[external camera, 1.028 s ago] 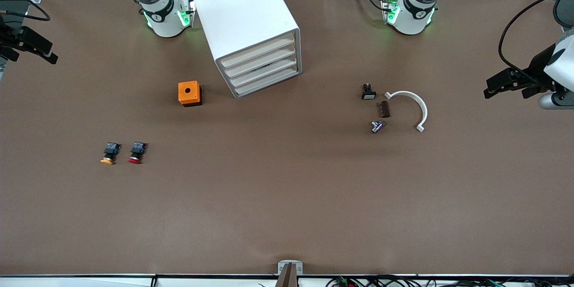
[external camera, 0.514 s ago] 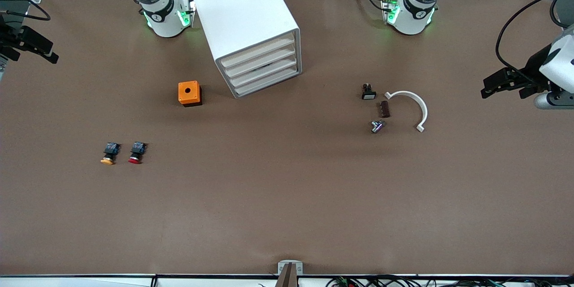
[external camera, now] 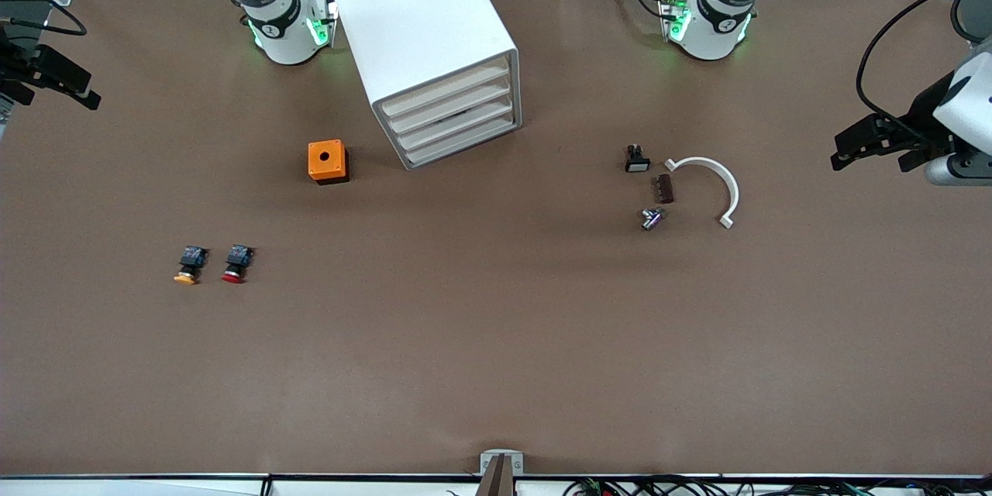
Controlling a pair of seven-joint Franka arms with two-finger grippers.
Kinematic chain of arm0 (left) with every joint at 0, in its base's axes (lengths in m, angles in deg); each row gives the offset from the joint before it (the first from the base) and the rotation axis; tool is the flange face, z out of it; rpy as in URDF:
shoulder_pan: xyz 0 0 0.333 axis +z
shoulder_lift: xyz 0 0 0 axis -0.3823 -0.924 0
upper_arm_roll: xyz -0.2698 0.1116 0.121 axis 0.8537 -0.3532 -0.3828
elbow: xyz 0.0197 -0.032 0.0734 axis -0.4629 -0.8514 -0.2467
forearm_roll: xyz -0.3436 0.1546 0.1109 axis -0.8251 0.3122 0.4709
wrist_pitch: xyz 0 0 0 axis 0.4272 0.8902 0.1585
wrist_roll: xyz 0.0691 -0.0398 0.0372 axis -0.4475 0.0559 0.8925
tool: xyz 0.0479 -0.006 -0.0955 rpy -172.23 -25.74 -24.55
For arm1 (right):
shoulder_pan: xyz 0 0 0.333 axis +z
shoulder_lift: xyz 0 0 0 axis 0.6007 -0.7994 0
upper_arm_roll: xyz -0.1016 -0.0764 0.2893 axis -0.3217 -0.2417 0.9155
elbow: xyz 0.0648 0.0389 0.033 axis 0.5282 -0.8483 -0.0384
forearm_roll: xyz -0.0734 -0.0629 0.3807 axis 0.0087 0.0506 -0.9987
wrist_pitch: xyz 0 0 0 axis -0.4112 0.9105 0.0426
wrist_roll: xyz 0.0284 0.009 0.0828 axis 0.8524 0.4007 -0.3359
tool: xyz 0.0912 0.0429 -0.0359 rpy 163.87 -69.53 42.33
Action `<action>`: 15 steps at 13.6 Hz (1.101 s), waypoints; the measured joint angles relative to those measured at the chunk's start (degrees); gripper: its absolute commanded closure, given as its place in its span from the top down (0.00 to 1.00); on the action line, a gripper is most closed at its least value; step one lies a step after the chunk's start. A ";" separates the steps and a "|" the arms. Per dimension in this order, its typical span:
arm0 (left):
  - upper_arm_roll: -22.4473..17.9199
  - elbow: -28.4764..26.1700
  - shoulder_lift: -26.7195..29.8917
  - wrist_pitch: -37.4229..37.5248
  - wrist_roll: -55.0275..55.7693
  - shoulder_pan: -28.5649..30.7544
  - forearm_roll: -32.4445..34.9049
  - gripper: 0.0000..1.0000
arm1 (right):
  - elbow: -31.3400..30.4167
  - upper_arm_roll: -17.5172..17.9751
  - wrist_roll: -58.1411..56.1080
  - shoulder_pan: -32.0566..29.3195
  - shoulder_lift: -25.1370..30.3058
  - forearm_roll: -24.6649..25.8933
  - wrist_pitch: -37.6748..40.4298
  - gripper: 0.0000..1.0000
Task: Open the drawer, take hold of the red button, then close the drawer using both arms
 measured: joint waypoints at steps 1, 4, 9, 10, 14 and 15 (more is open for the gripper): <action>0.00 0.20 -0.05 0.00 0.00 0.02 0.00 1.00 | 0.00 -0.01 0.00 0.00 0.00 0.00 0.01 1.00; -0.01 0.34 -0.12 0.00 0.00 0.03 0.00 1.00 | 0.00 -0.05 0.00 0.00 0.00 0.00 0.02 1.00; 0.00 0.36 -0.21 0.01 0.00 0.00 0.00 1.00 | 0.00 -0.09 0.00 0.00 0.00 0.00 0.03 1.00; 0.00 0.36 -0.22 0.04 0.00 -0.03 0.00 1.00 | 0.00 -0.09 0.00 0.00 0.00 0.00 0.07 1.00; 0.00 0.53 -0.22 0.06 0.00 -0.06 0.00 1.00 | 0.00 -0.09 -0.01 0.00 0.00 -0.46 0.18 1.00; 0.00 0.73 -0.22 0.06 0.00 -0.06 0.00 1.00 | 0.00 -0.08 -0.11 0.00 0.00 -0.81 0.18 1.00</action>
